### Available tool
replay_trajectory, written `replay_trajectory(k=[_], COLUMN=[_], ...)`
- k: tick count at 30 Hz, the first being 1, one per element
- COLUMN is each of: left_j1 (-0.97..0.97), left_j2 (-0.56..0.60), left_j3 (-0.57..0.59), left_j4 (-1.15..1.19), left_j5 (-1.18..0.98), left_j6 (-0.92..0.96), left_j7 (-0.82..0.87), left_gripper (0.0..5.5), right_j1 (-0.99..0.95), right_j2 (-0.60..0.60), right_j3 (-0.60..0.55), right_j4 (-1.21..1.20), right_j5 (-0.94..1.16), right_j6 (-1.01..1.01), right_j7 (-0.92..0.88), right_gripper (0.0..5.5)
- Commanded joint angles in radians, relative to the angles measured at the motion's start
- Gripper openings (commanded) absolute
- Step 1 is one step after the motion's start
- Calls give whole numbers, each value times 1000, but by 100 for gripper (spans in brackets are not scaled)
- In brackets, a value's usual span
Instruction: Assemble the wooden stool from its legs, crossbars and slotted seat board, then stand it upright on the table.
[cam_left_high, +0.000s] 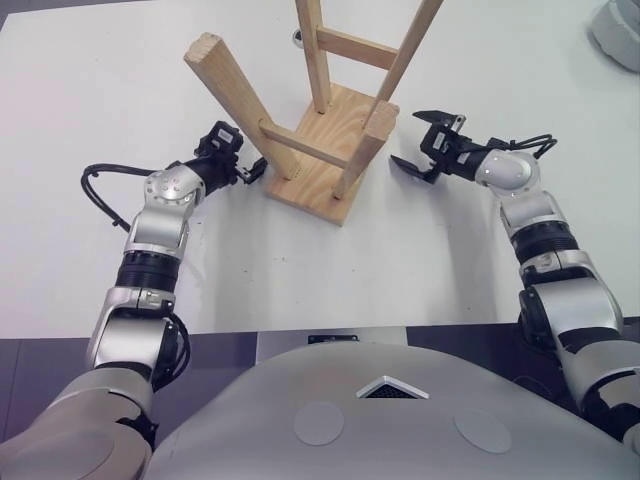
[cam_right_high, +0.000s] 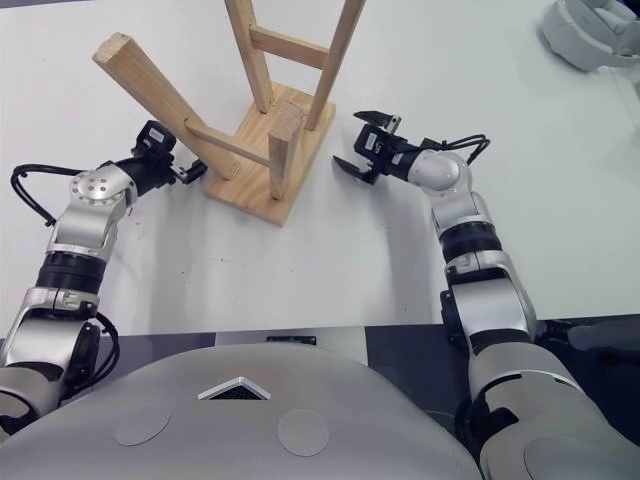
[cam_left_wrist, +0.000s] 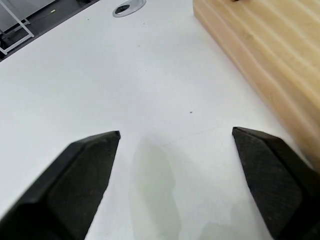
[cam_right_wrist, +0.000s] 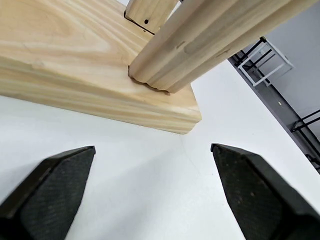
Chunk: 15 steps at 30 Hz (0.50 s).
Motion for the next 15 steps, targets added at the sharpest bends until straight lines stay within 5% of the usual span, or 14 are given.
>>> replay_trajectory(k=[1, 15], left_j1=[-4, 255], left_j2=[-25, 78], left_j3=[-41, -42], left_j4=[74, -378], left_j5=[2, -96], left_j6=[-33, 62], left_j7=[-99, -266], left_gripper=[415, 415], right_j1=[85, 216], right_j2=[83, -112], right_j3=[54, 77], right_j4=[-154, -635], right_j5=[4, 198], right_j6=[235, 461], right_j7=[22, 377], right_gripper=[433, 433])
